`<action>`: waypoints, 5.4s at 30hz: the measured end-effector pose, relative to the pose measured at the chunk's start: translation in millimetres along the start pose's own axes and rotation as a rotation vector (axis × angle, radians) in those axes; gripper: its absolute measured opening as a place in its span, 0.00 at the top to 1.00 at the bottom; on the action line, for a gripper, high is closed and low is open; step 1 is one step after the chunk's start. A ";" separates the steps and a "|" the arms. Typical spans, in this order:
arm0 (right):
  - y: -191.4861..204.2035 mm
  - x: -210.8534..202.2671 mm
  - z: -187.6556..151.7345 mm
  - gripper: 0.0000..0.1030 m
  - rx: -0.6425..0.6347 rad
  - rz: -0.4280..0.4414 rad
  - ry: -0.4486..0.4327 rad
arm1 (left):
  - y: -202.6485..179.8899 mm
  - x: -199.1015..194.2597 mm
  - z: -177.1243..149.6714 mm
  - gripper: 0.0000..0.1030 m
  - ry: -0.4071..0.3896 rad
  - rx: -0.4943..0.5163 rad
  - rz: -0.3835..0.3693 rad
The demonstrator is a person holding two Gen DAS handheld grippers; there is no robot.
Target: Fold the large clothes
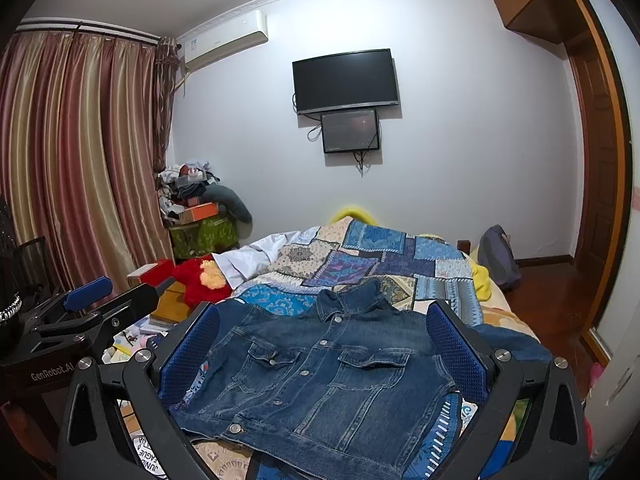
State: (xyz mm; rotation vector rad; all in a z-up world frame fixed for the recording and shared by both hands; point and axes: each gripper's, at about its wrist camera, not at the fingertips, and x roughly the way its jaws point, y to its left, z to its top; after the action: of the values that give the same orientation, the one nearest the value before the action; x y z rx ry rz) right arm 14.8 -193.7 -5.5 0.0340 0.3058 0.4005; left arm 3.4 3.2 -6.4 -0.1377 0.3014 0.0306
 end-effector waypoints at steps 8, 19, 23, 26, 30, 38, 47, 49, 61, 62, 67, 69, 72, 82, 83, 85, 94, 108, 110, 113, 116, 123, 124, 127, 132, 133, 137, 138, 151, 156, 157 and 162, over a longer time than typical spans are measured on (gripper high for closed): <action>-0.6 1.1 -1.0 0.00 0.000 0.000 0.002 | 2.0 1.3 -1.3 0.00 0.002 -0.007 -0.004; -0.6 1.8 -1.0 0.00 0.000 0.001 0.003 | 1.2 2.5 -0.4 0.00 0.003 -0.008 -0.004; -1.3 1.6 -0.3 0.00 0.001 0.000 0.003 | 0.7 2.3 0.1 0.00 0.001 -0.007 -0.001; -0.5 1.9 -0.8 0.00 0.001 -0.001 0.003 | 0.3 2.0 0.0 0.00 0.001 -0.008 -0.002; -1.0 1.9 -0.4 0.00 0.000 0.000 0.003 | -0.2 2.9 0.6 0.00 0.003 -0.013 -0.003; -1.1 3.6 -0.6 0.00 -0.001 -0.002 0.004 | 1.5 3.8 2.0 0.00 0.006 -0.016 -0.005; -1.5 3.1 0.0 0.00 0.000 0.000 0.005 | 1.5 3.8 1.7 0.00 0.006 -0.016 -0.006; -1.7 3.6 -0.6 0.00 0.001 -0.001 0.007 | 1.6 4.4 1.6 0.00 0.007 -0.018 -0.008; -5.4 22.9 -3.1 0.00 0.000 -0.015 0.043 | 13.5 25.3 -3.8 0.00 0.039 -0.046 0.002; -5.8 26.3 -3.7 0.00 0.000 -0.016 0.048 | 16.9 29.1 -4.4 0.00 0.044 -0.051 0.008; -8.2 52.6 -6.7 0.00 -0.003 -0.018 0.088 | 45.0 52.3 -6.1 0.00 0.068 -0.075 0.084; -11.1 67.4 -7.6 0.00 -0.001 -0.018 0.103 | 58.2 64.4 -5.9 0.00 0.078 -0.083 0.131; -16.0 96.5 -6.6 0.00 -0.009 -0.024 0.126 | 92.0 90.7 -7.5 0.00 0.117 -0.107 0.208; -30.8 214.8 10.3 0.00 -0.072 -0.006 0.242 | 223.8 184.7 -33.8 0.00 0.347 -0.257 0.364; -32.1 225.1 10.0 0.00 -0.082 -0.001 0.258 | 235.4 193.4 -38.7 0.00 0.377 -0.278 0.362; -34.7 254.7 6.6 0.00 -0.106 0.009 0.303 | 259.9 213.1 -50.7 0.00 0.435 -0.331 0.364; -47.9 364.1 -28.9 0.00 -0.117 0.080 0.515 | 337.6 274.8 -105.1 0.09 0.613 -0.644 0.273; -71.7 421.9 -74.3 0.00 0.071 0.202 0.704 | 371.5 302.1 -105.1 0.69 0.584 -0.739 0.415; -72.2 419.9 -74.1 0.00 0.061 0.196 0.719 | 365.4 305.5 -98.2 0.76 0.593 -0.666 0.466; -77.1 413.1 -70.0 0.00 0.053 0.177 0.719 | 338.8 308.2 -81.4 0.83 0.575 -0.495 0.546; -85.3 402.1 -62.9 0.00 0.061 0.168 0.703 | 304.9 304.4 -60.9 0.88 0.513 -0.344 0.574; -103.0 367.4 -36.1 0.00 0.073 0.131 0.642 | 248.3 306.0 -21.7 0.91 0.408 -0.240 0.466; -104.4 362.0 -32.5 0.00 0.072 0.129 0.631 | 243.5 308.0 -21.3 0.92 0.410 -0.244 0.455; -108.2 345.1 -21.7 0.00 0.071 0.125 0.595 | 224.8 313.6 -26.0 0.93 0.426 -0.236 0.388; -109.8 326.9 -17.6 0.00 0.060 0.120 0.578 | 179.9 318.7 -45.0 0.93 0.464 -0.157 0.268; -109.4 324.3 -18.0 0.00 0.057 0.118 0.579 | 173.9 321.8 -50.2 0.93 0.480 -0.160 0.244; -107.6 315.6 -20.4 0.00 0.052 0.120 0.581 | 164.4 339.3 -82.0 0.93 0.592 -0.190 0.154; -106.4 313.4 -20.5 0.00 0.051 0.121 0.581 | 166.2 345.6 -90.6 0.93 0.623 -0.215 0.130; -107.2 289.6 -12.9 0.00 0.030 0.106 0.545 | 220.1 341.3 -121.6 0.42 0.705 -0.431 0.111; -106.6 300.5 -18.9 0.00 0.040 0.114 0.562 | 251.7 291.2 -82.8 0.25 0.533 -0.490 0.080; -105.0 304.0 -20.8 0.00 0.043 0.120 0.567 | 260.7 286.8 -79.1 0.21 0.511 -0.519 0.084; -92.5 317.8 -29.3 0.00 0.039 0.147 0.587 | 313.1 298.1 -80.5 0.19 0.495 -0.675 0.114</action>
State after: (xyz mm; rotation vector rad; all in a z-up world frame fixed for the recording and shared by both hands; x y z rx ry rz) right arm 319.4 -156.2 -132.9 -0.0246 0.8936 0.5471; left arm 248.4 304.8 -212.2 -0.8049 0.7877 0.2143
